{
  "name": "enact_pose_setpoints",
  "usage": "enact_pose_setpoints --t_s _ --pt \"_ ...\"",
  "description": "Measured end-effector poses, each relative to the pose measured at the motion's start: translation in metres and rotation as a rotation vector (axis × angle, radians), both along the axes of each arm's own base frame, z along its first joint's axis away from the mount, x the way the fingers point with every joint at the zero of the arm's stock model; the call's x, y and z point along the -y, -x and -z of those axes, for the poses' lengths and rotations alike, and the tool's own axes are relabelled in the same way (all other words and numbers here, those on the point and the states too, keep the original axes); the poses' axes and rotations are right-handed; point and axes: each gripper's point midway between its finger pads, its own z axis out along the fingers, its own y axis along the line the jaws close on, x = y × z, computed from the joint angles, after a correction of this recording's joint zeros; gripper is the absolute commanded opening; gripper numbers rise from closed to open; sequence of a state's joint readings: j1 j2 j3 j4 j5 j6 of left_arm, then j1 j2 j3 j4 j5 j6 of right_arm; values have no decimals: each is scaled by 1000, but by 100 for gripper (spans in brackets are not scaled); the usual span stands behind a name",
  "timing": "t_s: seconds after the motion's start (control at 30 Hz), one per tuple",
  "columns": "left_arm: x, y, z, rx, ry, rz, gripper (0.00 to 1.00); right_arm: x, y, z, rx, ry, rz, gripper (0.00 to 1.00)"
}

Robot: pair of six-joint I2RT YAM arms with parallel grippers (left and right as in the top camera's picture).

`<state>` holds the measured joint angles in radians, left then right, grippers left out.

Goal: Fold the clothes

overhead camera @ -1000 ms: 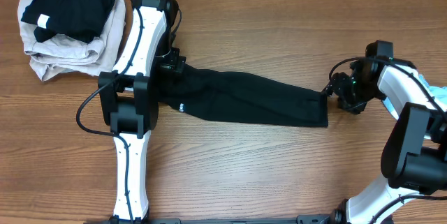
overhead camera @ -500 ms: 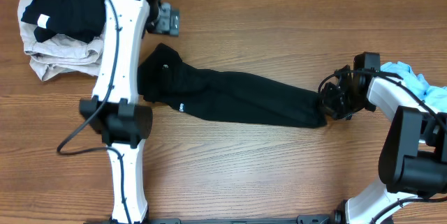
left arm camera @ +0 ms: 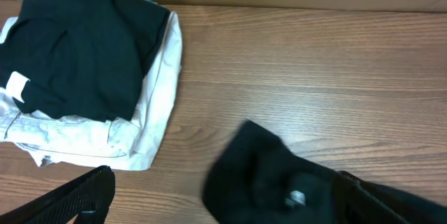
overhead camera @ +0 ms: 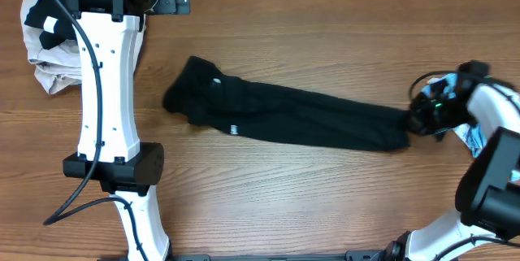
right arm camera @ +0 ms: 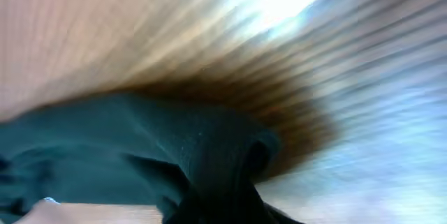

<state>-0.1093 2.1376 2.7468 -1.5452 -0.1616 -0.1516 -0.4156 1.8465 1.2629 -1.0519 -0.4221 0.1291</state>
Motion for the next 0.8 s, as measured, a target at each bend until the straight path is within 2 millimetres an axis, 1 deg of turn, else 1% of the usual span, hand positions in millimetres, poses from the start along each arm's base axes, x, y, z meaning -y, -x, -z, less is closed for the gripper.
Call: enact_pose_setpoints --t_s 0.07,0.13,0.23,0.3,0.37,0.47,0.5,0.53,0.7,0.8 --pt "0 0 0 1 0 -1 100 13 -6 -25 40 25 5 4" --pt "-1 0 0 1 0 -2 100 20 -13 -51 86 51 -1 4" --pt "-3 0 0 1 -1 -5 100 16 -18 -79 131 74 -32 4" --pt "-3 0 0 1 -3 -3 100 5 -21 -90 153 83 -70 4" --pt "-3 -1 0 1 -3 -3 100 -16 -25 -94 161 82 -132 4" --pt "-3 -1 0 2 -3 -3 100 -59 -30 -94 168 73 -241 4" --pt "-3 -1 0 2 -3 -3 100 -77 -33 -94 181 71 -279 4" --pt "-3 -1 0 2 -3 -3 100 -89 -37 -95 196 71 -304 4" --pt "-3 0 0 0 -6 1 100 -162 -54 -102 298 59 -424 4" --pt "-3 0 0 -2 -13 10 100 -205 -54 -104 336 38 -482 4"
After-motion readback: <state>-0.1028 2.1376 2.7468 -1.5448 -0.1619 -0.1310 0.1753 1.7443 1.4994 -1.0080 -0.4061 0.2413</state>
